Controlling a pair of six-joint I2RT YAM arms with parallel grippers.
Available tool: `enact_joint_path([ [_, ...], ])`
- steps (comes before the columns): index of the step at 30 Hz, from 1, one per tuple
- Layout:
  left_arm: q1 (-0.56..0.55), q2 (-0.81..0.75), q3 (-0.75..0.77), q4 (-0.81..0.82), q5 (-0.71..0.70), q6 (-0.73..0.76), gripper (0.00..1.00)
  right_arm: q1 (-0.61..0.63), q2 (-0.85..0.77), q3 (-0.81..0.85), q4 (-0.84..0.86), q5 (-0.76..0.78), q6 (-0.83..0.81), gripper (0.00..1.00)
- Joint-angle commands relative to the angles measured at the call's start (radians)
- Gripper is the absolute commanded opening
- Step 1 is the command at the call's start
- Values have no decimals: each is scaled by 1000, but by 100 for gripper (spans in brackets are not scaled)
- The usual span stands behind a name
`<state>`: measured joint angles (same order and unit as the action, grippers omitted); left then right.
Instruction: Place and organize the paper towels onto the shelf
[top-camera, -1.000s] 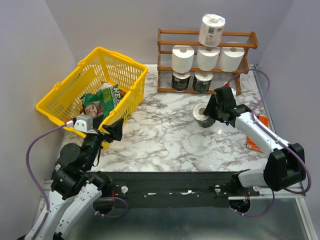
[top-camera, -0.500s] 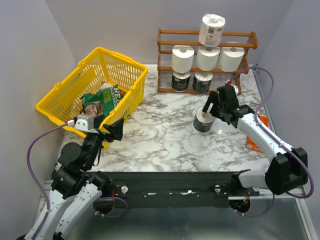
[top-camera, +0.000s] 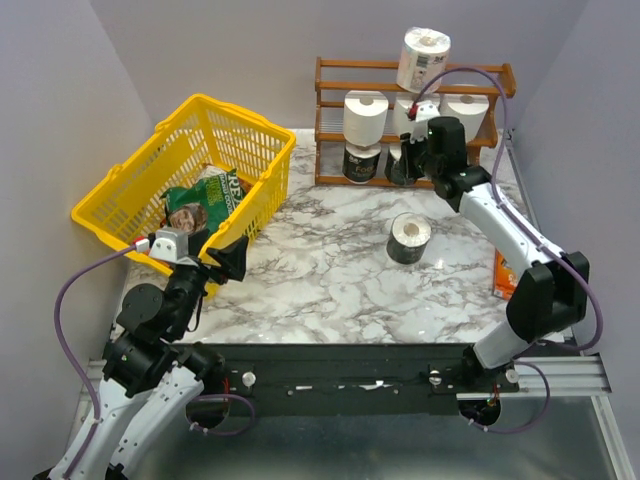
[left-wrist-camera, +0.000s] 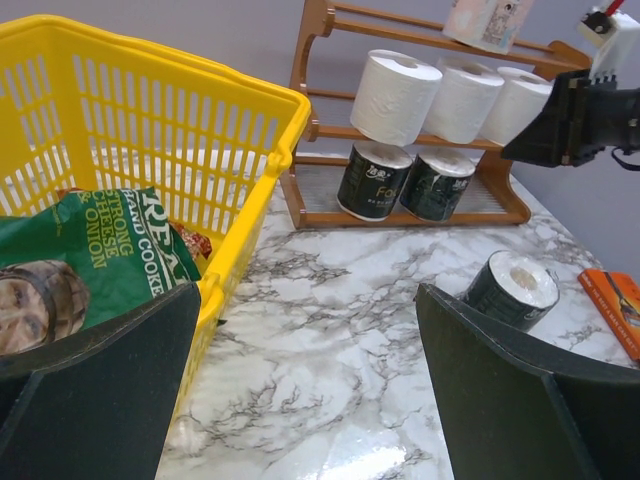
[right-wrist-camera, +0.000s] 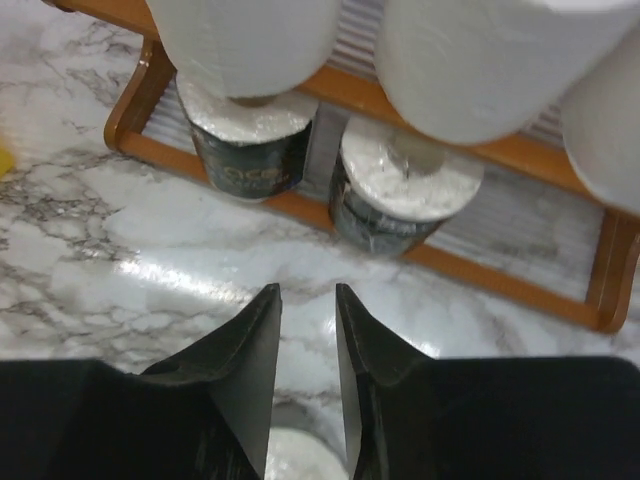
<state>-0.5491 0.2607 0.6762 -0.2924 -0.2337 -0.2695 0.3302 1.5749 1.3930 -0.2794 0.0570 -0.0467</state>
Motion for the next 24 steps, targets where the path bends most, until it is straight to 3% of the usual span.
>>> enact_joint_path([
  [1, 3, 2, -7, 9, -39, 16, 99, 20, 62, -51, 306, -147, -283, 30],
  [5, 2, 3, -3, 6, -52, 18, 99, 79, 114, -181, 656, -158, -634, 27],
  [8, 3, 6, -3, 4, -61, 18, 99, 112, 180, -201, 756, -152, -815, 27],
  [18, 5, 23, -4, 4, -72, 21, 99, 113, 410, 27, 758, -83, -892, 24],
  [24, 5, 23, -4, 4, -78, 19, 99, 113, 464, 89, 747, -65, -917, 21],
])
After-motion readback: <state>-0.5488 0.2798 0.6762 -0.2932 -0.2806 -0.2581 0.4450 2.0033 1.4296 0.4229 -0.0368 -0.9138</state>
